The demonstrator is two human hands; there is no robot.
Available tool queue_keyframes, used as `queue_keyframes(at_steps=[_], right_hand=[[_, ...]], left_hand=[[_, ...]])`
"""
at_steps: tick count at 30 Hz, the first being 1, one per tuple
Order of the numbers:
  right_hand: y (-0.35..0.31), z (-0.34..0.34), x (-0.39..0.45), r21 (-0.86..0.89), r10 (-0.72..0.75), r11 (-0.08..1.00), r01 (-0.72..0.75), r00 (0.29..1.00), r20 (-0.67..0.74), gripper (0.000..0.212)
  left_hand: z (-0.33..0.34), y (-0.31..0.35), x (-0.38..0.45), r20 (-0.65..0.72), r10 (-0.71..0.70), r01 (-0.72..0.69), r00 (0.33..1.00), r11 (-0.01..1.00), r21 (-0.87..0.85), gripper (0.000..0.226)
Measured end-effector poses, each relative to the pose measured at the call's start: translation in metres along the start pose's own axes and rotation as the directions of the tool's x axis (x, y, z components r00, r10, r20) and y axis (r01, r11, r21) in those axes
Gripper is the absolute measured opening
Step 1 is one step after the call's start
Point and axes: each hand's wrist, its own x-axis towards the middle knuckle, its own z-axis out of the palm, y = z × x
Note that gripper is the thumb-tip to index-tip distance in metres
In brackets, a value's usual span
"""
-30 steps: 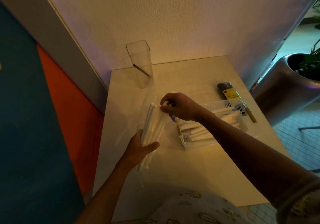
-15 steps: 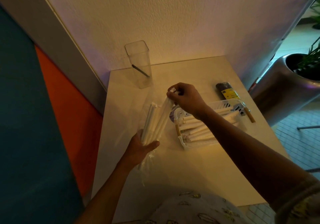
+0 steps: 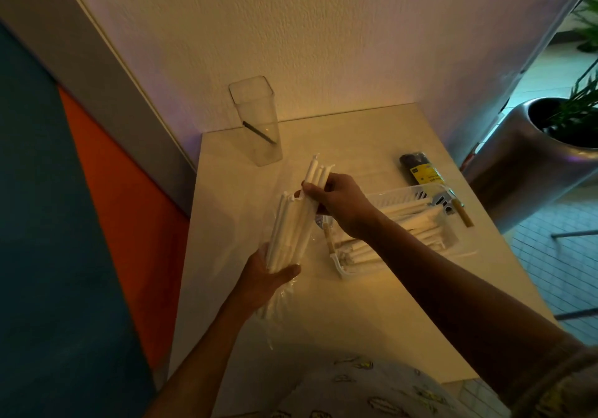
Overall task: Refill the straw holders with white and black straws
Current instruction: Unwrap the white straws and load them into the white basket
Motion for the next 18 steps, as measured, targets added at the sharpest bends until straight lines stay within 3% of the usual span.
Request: queue_keyframes(at_steps=[8, 12, 18], right_hand=[[-0.038, -0.011, 0.001, -0.002, -0.143, 0.99, 0.144, 0.977, -0.161, 0.022], [-0.061, -0.018, 0.001, -0.091, -0.268, 0.962, 0.256, 0.948, -0.17, 0.004], [-0.092, -0.03, -0.001, -0.184, -0.444, 0.892, 0.412, 0.876, -0.187, 0.007]], left_hand=[[-0.005, -0.018, 0.005, -0.053, -0.005, 0.004, 0.999, 1.0, -0.031, 0.057], [-0.008, -0.029, 0.005, -0.067, -0.037, 0.034, 0.997, 0.998, -0.051, 0.052], [-0.013, -0.044, 0.008, -0.103, -0.066, 0.062, 0.992, 0.997, -0.036, 0.043]])
